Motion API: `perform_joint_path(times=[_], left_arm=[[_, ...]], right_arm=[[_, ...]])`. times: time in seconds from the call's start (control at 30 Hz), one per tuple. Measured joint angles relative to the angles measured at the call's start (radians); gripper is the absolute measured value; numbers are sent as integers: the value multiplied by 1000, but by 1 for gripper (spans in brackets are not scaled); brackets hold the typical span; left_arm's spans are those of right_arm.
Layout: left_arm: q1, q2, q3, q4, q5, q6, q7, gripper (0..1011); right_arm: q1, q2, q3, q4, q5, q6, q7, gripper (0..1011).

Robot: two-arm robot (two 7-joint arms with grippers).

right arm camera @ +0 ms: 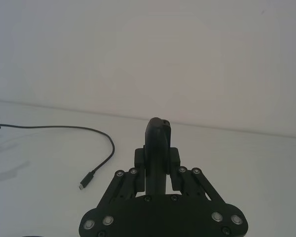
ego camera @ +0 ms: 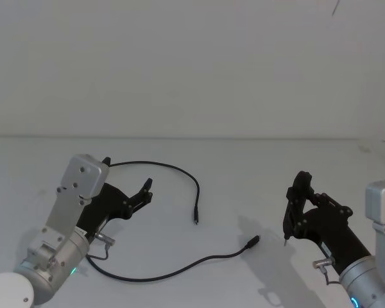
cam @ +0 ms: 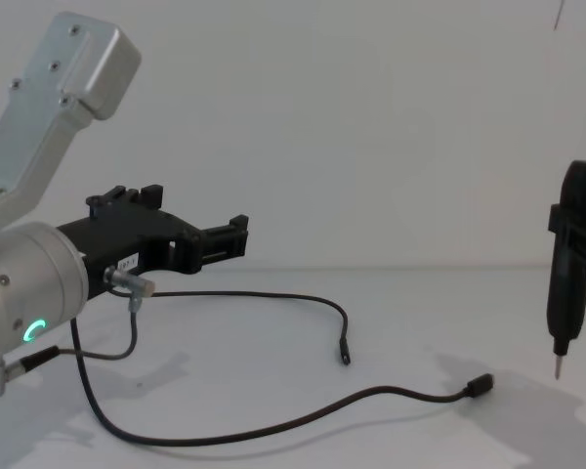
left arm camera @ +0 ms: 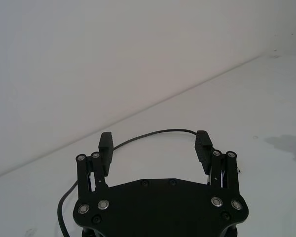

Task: Pick up the data cable with the one hand.

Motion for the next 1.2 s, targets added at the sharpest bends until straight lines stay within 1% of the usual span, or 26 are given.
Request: perform_joint_path(times=[1.2], left_arm=[[1,3,-1,-3,0,4,-2,1001]], right_arm=[[0,0,0,0,0,0,0,279]])
